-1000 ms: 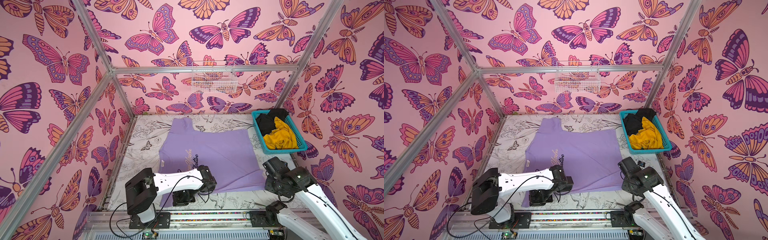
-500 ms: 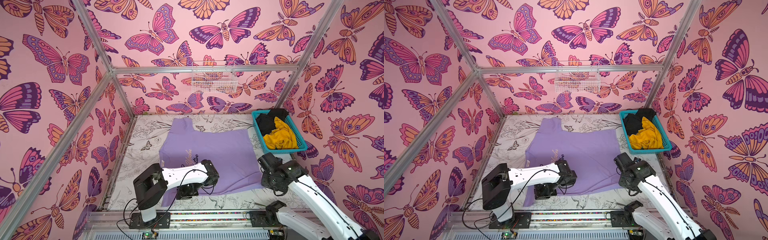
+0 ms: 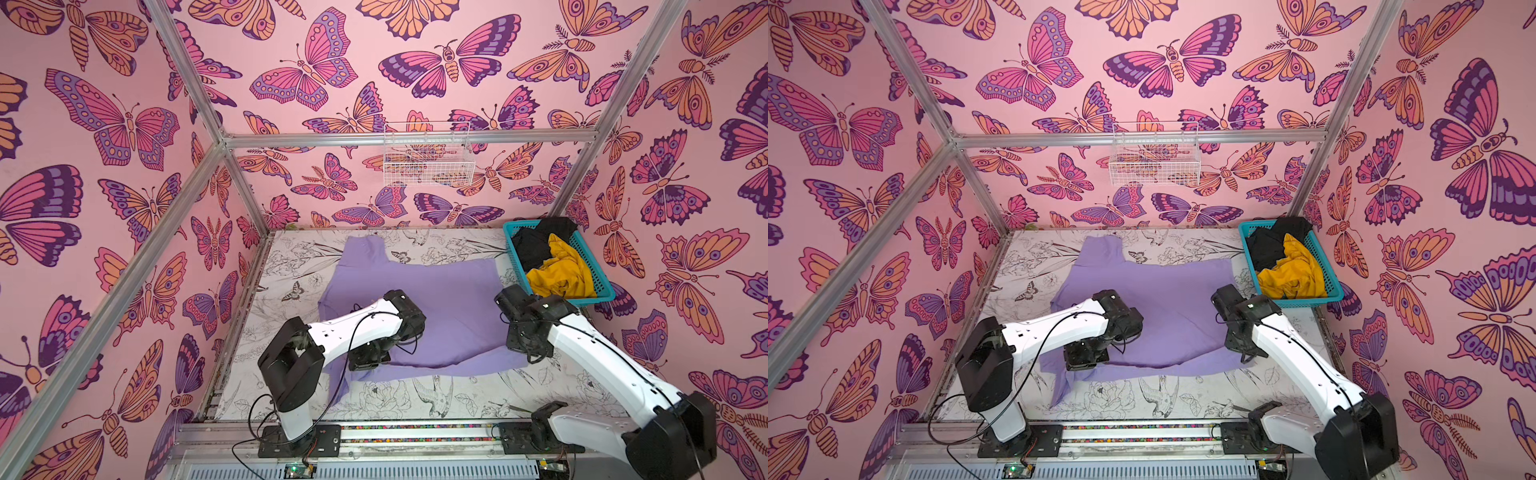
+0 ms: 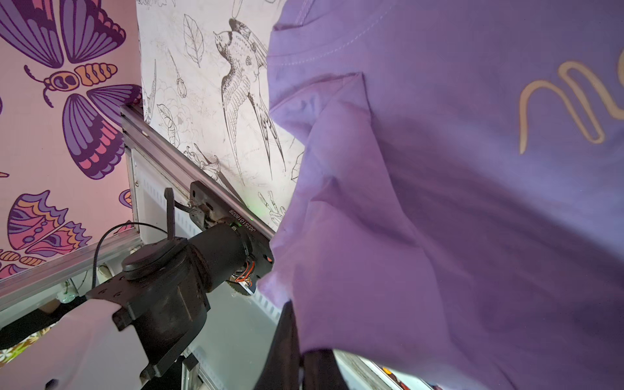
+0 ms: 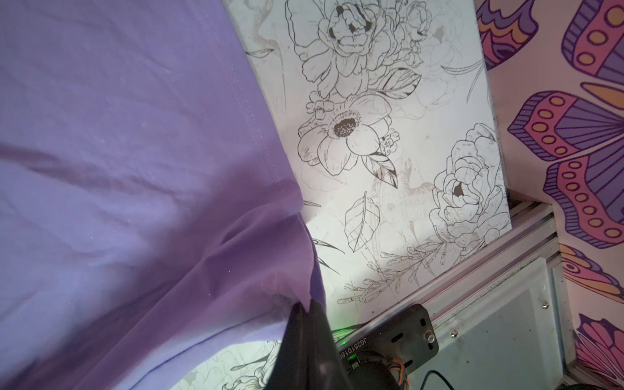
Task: Fold and stack t-shirts
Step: Smooth out the T-shirt at the center of the board.
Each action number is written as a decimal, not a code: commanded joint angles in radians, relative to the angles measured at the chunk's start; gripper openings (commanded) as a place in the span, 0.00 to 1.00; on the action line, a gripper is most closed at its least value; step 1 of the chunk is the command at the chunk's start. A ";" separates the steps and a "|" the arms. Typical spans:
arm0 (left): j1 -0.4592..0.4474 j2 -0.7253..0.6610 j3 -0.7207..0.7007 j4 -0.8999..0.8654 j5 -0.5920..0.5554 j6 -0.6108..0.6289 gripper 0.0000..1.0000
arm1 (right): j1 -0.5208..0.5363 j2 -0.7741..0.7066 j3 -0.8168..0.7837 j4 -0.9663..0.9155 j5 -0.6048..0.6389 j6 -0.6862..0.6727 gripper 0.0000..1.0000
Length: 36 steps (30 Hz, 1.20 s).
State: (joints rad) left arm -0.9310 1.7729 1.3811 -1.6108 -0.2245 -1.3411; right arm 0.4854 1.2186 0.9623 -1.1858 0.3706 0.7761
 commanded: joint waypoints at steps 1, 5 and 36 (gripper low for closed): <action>0.026 0.047 0.036 -0.184 -0.067 0.051 0.00 | -0.012 0.068 0.038 0.063 0.045 -0.039 0.00; 0.071 0.082 0.076 -0.185 -0.114 0.089 0.00 | -0.037 0.164 0.062 0.106 0.062 -0.071 0.00; 0.177 0.386 0.289 -0.073 -0.302 0.221 0.03 | -0.122 0.488 0.195 0.192 0.007 -0.140 0.16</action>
State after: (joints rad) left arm -0.7578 2.1284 1.6463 -1.6108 -0.4767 -1.1339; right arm 0.3679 1.6878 1.1336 -0.9836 0.3744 0.6300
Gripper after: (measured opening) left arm 0.051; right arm 0.167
